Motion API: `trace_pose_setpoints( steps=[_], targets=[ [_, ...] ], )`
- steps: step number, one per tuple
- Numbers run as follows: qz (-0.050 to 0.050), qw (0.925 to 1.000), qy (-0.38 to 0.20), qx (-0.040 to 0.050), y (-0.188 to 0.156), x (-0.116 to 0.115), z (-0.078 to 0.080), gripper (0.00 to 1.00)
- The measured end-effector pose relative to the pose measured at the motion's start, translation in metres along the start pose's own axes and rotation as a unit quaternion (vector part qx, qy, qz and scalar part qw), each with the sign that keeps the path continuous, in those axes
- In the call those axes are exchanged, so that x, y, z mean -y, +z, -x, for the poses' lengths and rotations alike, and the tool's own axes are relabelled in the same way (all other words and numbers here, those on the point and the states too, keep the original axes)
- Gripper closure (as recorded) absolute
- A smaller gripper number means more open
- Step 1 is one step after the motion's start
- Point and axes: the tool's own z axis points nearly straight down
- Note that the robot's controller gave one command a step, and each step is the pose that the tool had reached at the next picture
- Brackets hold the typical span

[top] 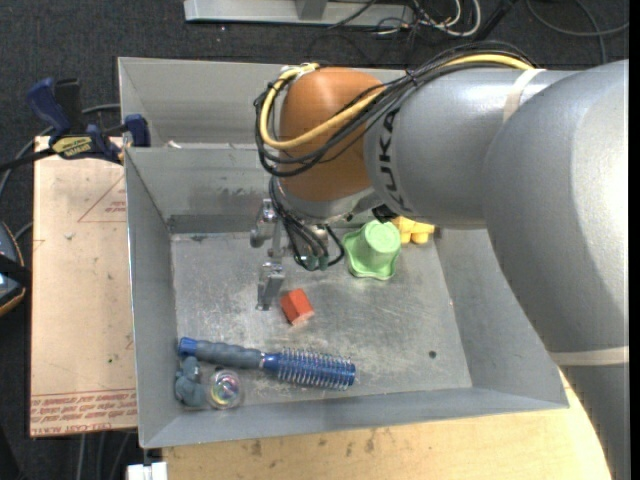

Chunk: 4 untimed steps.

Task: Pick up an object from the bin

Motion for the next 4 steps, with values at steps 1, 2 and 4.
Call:
trace_pose_setpoints(
  steps=[1, 2, 4],
  targets=[
    [-0.002, 0.9996, -0.028, -0.0009, 0.048, 0.073, -0.041, 0.0],
    [0.003, 0.9994, -0.034, 0.0064, 0.064, 0.078, -0.026, 0.0],
    [0.001, 0.9994, -0.033, 0.0091, 0.062, 0.079, -0.024, 0.0]
  ],
)
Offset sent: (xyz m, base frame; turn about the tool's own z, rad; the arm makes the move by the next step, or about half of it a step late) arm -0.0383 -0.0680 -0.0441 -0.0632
